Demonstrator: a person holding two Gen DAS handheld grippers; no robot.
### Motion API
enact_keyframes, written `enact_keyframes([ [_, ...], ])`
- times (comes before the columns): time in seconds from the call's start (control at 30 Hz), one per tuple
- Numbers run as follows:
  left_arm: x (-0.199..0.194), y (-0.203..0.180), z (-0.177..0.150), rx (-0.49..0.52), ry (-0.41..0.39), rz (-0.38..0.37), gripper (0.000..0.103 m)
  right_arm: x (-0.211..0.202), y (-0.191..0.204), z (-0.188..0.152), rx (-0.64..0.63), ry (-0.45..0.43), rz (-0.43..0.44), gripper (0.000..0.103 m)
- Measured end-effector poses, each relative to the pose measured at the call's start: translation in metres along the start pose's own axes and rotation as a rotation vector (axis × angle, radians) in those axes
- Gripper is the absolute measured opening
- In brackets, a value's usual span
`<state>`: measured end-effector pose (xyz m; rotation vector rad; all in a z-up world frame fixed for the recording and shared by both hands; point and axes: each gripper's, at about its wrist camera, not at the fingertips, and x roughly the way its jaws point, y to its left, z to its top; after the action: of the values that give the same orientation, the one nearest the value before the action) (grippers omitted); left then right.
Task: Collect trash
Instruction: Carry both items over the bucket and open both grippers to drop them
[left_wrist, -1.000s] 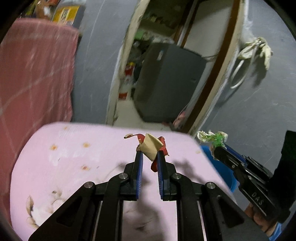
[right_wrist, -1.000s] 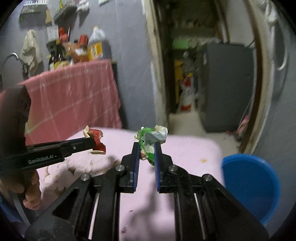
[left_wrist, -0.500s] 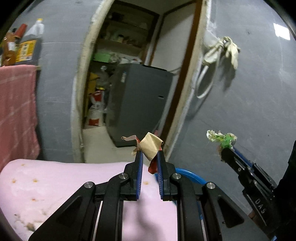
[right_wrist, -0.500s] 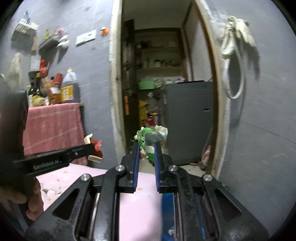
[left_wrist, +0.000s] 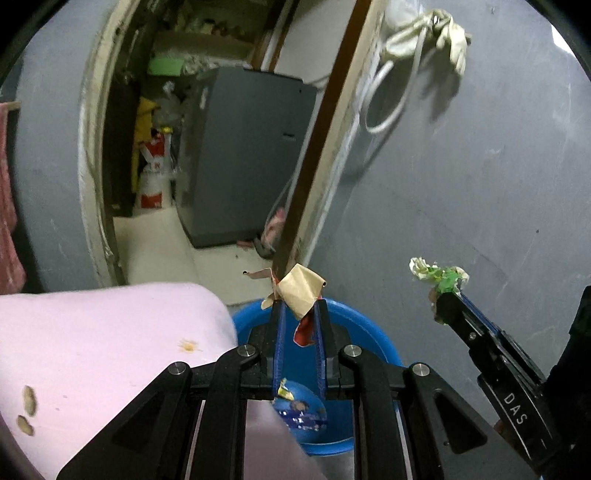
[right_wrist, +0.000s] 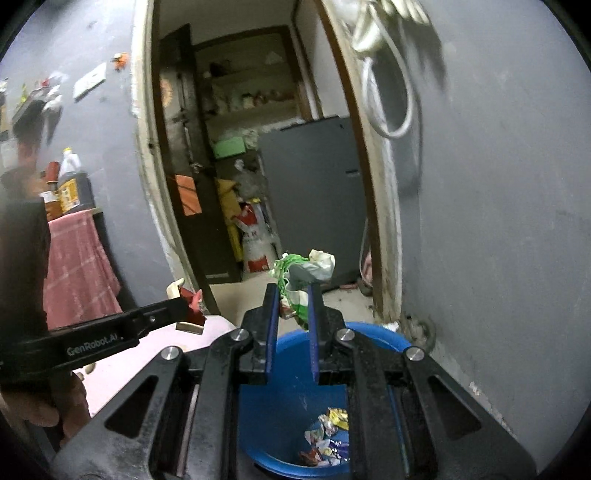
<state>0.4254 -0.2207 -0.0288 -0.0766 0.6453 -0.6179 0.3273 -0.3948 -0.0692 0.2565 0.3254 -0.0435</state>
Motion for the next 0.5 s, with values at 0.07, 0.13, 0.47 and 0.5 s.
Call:
enact_keyframes([
  [0.07, 0.013, -0.002, -0.003, 0.001, 0.034, 0.003, 0.012, 0.006, -0.008, -0.004, 0.018, 0.019, -0.006, 0.015],
  [0.13, 0.022, -0.003, -0.007, -0.004, 0.067, -0.002, 0.012, 0.013, -0.015, -0.008, 0.039, 0.047, -0.013, 0.015],
  [0.47, 0.067, -0.007, -0.02, -0.006, 0.236, 0.012, 0.012, 0.034, -0.031, -0.022, 0.091, 0.156, -0.013, 0.018],
  [0.5, 0.068, -0.007, -0.021, -0.007, 0.243, 0.01, 0.012, 0.035, -0.031, -0.022, 0.091, 0.16, -0.012, 0.018],
])
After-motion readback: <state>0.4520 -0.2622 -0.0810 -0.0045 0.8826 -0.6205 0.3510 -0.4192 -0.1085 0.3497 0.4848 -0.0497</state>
